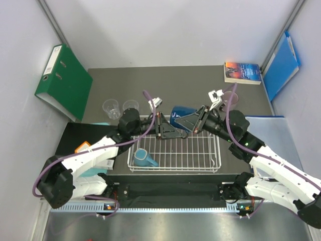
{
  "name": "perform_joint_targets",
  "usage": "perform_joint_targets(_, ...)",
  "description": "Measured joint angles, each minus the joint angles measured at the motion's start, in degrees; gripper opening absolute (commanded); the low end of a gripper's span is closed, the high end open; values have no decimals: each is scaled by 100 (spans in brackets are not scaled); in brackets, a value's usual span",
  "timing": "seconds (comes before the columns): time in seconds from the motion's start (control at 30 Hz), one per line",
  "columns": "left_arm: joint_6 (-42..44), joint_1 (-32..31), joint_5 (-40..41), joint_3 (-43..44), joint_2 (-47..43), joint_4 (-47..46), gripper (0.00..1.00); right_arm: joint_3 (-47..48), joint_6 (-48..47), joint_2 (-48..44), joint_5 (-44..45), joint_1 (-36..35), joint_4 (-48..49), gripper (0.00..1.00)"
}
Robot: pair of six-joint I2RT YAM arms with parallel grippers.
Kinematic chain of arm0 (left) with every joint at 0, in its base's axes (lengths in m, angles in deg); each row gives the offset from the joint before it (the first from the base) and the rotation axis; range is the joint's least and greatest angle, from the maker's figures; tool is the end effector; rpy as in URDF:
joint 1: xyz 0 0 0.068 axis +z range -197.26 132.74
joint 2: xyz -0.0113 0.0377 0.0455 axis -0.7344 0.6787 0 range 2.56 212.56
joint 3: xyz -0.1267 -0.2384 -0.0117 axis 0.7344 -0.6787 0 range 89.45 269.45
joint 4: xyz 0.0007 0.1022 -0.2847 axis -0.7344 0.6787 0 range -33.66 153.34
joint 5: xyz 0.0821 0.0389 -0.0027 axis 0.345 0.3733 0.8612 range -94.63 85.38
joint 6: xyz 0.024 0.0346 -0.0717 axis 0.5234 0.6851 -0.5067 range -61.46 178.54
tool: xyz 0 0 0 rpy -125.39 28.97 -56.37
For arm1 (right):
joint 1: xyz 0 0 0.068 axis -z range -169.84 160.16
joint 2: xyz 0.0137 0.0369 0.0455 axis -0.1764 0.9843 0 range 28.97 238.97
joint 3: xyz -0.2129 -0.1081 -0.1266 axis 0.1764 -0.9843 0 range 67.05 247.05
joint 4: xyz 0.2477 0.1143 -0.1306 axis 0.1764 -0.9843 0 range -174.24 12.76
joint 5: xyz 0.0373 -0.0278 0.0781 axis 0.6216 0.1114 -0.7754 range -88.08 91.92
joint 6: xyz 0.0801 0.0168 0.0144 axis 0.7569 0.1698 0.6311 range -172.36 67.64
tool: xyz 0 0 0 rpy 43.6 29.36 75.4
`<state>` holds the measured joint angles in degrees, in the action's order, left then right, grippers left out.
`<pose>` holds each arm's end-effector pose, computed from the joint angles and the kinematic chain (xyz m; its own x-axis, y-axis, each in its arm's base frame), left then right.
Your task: Unload the cups from the dish rack
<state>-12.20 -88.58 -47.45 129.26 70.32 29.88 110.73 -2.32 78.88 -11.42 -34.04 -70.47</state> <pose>0.2161 -0.2556 0.2699 -0.9454 -0.0906 -0.3130 0.3096 0.0499 -0.9496 0.1959 0.2137 0.3431 -0.6424 0.4156 -0.6439 -0.5471 0.3396 0.7651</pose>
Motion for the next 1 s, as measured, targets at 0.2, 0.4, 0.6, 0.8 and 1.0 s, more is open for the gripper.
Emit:
perform_joint_targets(0.2, 695, -61, 190, 396, 26, 796, 99, 63, -22, -46, 330, -4, -525, 0)
perform_joint_targets(0.4, 1298, 4, 726, 734, 26, 1838, 99, 160, -223, -144, 841, -2, -1554, 0)
perform_joint_targets(0.6, 1528, 197, 1523, 866, 26, 2774, 99, 1023, -595, -2, 1720, -2, -2761, 0)
perform_joint_targets(0.8, 1650, 310, 2778, 1174, 24, 4009, 99, 3753, -1456, 2037, 3364, 614, -4376, 0)
perform_joint_targets(1.0, 1672, 313, 3705, 1421, 22, 4924, 99, 5434, -1714, 4321, 3521, 1915, -5080, 0)
